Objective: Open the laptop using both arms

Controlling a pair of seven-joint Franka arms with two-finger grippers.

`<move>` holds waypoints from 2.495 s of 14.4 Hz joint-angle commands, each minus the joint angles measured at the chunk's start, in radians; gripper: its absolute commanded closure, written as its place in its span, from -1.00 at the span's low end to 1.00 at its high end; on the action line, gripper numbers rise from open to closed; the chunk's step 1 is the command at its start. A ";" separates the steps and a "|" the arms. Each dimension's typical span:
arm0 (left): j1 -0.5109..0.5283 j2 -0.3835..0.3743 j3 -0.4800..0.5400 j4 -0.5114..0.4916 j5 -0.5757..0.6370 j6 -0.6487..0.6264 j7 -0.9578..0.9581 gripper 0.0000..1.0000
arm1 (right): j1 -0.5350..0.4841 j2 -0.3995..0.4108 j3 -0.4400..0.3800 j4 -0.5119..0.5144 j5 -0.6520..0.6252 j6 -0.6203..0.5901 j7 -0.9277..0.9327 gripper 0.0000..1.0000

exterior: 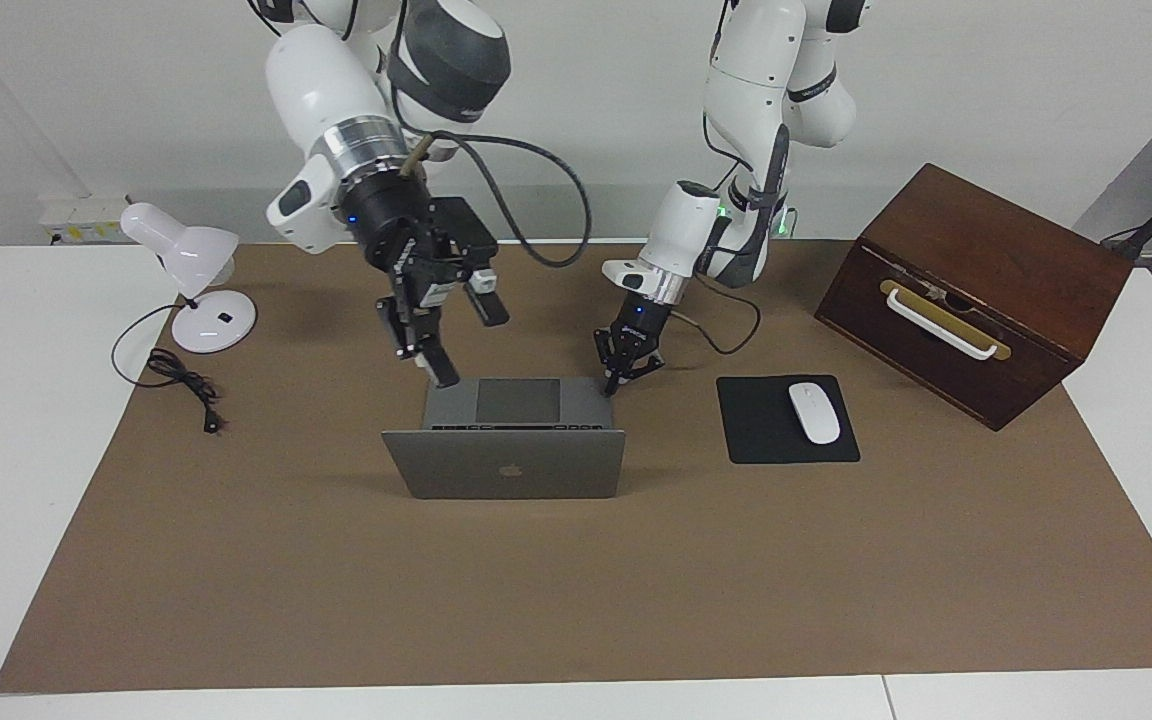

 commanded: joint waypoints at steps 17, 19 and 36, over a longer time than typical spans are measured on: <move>0.095 -0.268 0.011 0.018 0.000 -0.383 -0.044 1.00 | -0.282 -0.342 -0.014 -0.204 -0.779 -1.296 0.104 -1.00; 0.110 -0.297 0.013 0.021 0.000 -0.436 -0.035 1.00 | -0.282 -0.383 -0.015 -0.256 -0.779 -1.233 0.090 -1.00; 0.431 -0.480 0.014 0.443 0.000 -1.466 0.242 1.00 | -0.359 -0.360 -0.021 -0.174 -0.822 -1.200 -0.179 -1.00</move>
